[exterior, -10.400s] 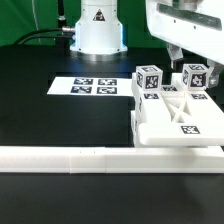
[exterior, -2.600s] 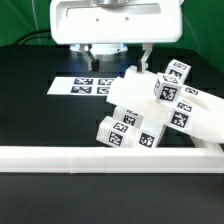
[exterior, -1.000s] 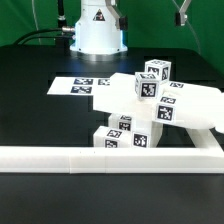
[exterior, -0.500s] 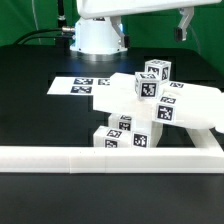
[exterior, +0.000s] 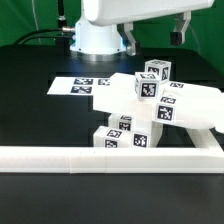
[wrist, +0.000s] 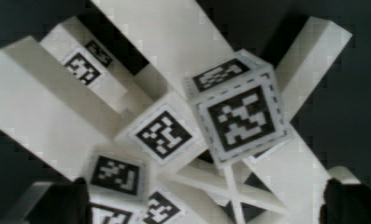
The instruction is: Assemble chair
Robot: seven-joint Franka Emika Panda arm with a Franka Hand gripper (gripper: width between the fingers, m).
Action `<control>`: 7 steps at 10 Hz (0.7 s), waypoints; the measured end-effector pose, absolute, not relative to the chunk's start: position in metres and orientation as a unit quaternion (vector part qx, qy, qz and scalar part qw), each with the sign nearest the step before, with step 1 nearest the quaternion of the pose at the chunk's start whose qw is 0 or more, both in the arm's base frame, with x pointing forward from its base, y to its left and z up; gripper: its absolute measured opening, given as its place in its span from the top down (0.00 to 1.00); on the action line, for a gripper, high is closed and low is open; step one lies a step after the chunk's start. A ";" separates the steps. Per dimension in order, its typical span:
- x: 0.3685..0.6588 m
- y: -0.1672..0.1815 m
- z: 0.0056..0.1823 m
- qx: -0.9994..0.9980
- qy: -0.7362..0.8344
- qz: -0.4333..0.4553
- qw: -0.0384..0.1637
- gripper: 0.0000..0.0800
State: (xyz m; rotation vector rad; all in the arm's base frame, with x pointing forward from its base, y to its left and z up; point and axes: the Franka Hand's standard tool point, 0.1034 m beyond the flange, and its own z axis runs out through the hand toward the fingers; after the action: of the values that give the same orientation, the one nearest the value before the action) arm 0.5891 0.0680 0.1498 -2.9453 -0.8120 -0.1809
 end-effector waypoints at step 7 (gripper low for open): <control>0.584 0.069 0.130 -0.970 -0.226 -0.085 0.026 0.19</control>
Offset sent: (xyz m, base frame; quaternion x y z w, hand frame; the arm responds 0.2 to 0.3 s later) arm -0.0082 0.0048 -0.0160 -0.0139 0.0460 0.0616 0.9969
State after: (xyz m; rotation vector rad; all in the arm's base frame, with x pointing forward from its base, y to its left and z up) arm 0.5835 0.0688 0.1302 -2.9970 -0.6997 -0.2621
